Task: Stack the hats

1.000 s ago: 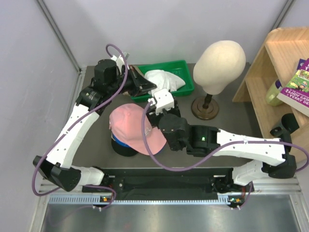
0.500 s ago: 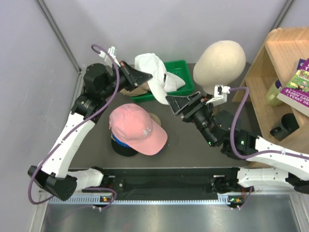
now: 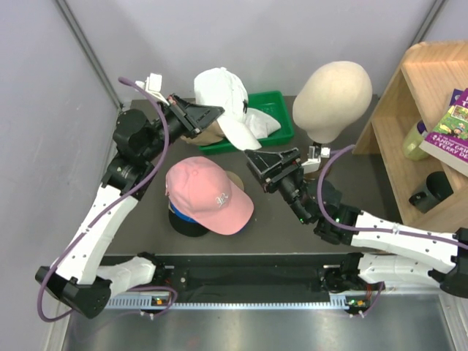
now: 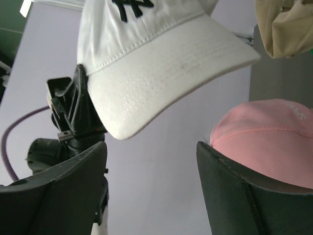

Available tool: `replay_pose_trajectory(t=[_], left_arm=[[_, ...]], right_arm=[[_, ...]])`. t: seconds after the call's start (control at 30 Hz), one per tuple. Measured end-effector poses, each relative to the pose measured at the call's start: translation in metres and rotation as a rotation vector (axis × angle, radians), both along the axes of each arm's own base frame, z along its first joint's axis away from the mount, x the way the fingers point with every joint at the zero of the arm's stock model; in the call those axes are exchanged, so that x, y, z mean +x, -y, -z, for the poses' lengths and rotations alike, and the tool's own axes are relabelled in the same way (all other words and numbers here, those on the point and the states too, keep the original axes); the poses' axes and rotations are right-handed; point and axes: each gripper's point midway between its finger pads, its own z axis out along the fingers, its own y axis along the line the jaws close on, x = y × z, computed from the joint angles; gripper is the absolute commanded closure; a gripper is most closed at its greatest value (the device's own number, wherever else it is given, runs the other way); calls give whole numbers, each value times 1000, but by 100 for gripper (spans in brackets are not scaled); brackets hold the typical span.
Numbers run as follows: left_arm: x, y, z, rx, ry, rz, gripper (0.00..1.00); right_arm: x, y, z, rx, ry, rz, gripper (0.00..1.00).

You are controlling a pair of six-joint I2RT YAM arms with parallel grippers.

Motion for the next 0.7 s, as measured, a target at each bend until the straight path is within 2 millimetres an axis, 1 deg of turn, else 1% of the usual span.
replay_pose_trajectory(t=[0.1,0.27,0.47,0.57,0.6,0.7], left_arm=[[-3,-1,4,-21,-18,2,100],[-9,-3,5,-58,-29,9,100],[-19,-3,-2,-98,-12,36,100],[-22,-4,-3,-120,9,48,100],[-24,-4,-3,-125,21,56,100],[-30,-3,-8,-134,62,84,100]], right_arm=[[6,9,4,58,2,27,28],[15,21,1,156,27,61,28],[21,30,-20,256,73,82,29],[25,34,-26,282,92,94,36],[27,36,-28,288,97,100,42],[29,41,-32,300,112,110,56]])
